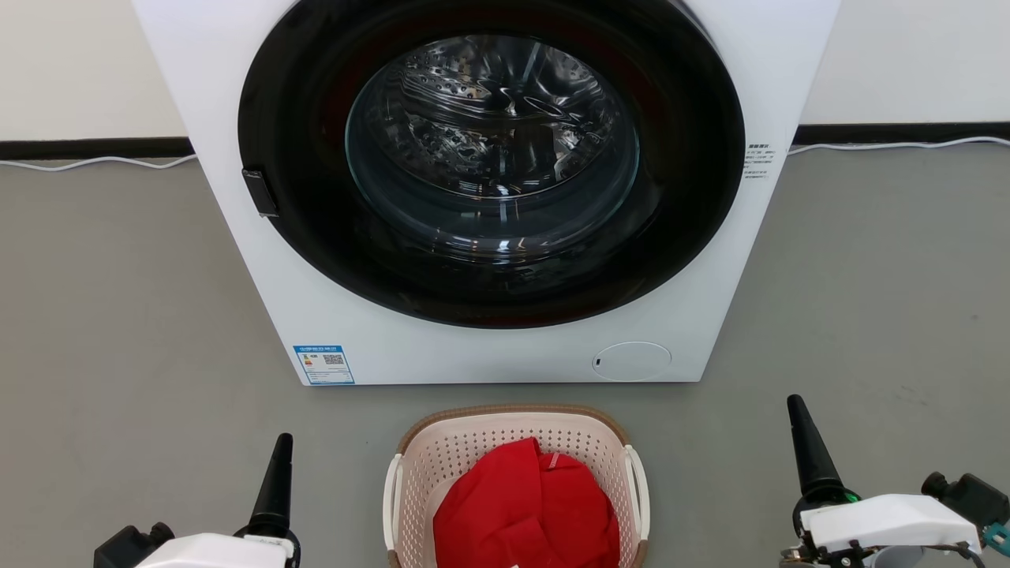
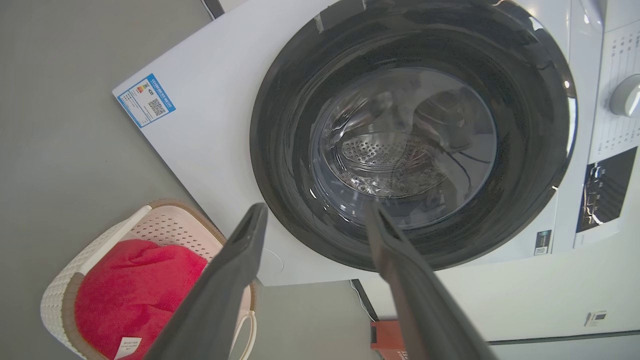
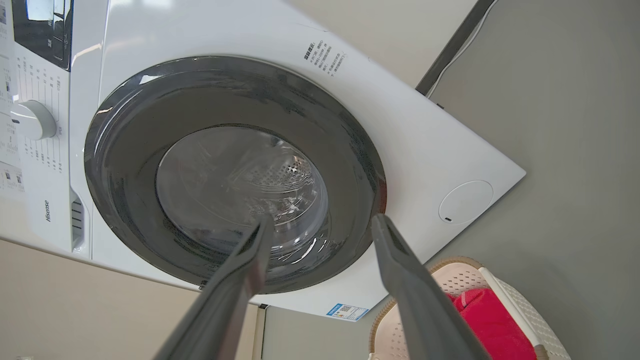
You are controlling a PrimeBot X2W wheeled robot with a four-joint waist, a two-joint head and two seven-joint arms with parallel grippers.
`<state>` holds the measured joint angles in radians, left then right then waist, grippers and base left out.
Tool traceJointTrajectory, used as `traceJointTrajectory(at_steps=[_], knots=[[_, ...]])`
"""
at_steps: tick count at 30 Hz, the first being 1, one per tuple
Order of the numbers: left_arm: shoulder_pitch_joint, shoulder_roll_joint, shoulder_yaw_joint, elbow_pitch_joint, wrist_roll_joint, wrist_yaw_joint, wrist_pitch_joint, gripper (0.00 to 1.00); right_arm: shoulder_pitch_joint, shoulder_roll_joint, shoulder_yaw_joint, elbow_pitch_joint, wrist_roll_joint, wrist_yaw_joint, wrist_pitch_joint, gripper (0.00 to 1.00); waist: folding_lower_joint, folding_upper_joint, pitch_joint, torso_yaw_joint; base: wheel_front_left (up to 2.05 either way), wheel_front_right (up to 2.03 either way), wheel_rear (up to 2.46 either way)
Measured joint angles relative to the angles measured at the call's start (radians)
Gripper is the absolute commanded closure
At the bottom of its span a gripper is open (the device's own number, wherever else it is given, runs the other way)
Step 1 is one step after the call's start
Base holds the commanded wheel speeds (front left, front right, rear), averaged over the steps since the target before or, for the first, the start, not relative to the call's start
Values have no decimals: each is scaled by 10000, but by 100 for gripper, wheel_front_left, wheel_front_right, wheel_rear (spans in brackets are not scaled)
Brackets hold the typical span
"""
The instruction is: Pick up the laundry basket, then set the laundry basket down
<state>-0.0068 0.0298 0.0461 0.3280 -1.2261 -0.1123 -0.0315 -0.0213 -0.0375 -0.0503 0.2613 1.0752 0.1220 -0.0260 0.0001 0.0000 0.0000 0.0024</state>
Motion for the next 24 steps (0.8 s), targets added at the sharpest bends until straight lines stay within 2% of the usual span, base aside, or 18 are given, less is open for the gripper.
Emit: traceJointTrajectory(at_steps=[8, 24], knots=[[-4, 4, -75, -12, 1087, 151, -217, 0, -13, -178, 278, 4, -1197, 0, -196, 0, 0, 0, 9, 3, 0, 0, 0], [-4, 19, -42, -105, 3864, 151, -629, 0, -59, -341, 502, 146, -3685, 10, -646, 0, 0, 0, -37, -27, 0, 0, 0]])
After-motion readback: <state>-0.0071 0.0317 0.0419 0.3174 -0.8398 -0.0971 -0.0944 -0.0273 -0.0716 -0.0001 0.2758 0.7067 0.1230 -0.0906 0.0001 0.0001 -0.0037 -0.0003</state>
